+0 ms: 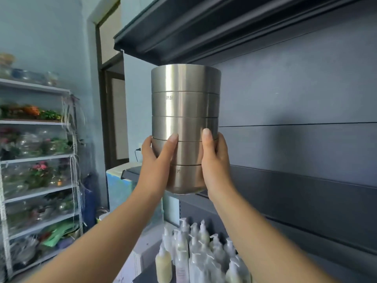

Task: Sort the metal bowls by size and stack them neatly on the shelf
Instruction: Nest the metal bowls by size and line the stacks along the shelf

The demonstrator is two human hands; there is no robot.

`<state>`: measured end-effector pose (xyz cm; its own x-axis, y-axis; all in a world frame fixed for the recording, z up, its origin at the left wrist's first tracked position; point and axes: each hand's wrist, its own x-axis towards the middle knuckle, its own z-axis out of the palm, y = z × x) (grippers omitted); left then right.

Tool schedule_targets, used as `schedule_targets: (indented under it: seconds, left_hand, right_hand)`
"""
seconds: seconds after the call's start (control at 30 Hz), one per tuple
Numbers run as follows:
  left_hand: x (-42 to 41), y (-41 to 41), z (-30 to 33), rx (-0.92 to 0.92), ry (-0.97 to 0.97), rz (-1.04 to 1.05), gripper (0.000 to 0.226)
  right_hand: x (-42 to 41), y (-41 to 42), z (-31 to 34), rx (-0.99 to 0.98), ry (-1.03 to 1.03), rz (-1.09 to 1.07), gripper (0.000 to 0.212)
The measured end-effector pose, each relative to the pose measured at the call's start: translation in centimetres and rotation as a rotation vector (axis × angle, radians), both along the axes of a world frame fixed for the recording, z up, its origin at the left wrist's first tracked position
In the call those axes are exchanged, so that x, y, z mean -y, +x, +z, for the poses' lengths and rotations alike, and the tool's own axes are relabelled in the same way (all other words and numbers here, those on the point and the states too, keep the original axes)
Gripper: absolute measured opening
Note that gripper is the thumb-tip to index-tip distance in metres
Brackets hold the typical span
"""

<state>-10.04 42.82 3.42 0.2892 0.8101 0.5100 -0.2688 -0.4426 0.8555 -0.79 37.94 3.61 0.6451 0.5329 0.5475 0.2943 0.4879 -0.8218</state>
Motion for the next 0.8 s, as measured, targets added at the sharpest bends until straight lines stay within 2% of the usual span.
schedule_targets:
  seconds: [0.2, 0.4, 0.53, 0.67, 0.8]
  left_hand:
    - [-9.7, 3.4, 0.8, 0.007, 0.001, -0.028, 0.075]
    - [-19.4, 6.1, 0.1, -0.028, -0.018, -0.144, 0.086]
    - [-25.8, 8.2, -0.4, -0.094, -0.007, -0.249, 0.075]
    - [-31.8, 10.7, -1.2, -0.135, 0.010, -0.375, 0.076]
    - [-37.3, 13.2, -1.9, -0.177, 0.030, -0.480, 0.043]
  right_hand:
    - [-10.5, 3.9, 0.7, 0.027, -0.015, -0.011, 0.059]
    - [-18.6, 6.3, 0.1, 0.028, -0.035, -0.114, 0.047]
    - [-23.9, 7.7, -0.5, 0.016, -0.057, -0.239, 0.049]
    - [-29.0, 9.4, -1.1, 0.017, -0.122, -0.332, 0.060]
    - [-33.4, 10.7, -2.1, -0.033, -0.177, -0.405, 0.063]
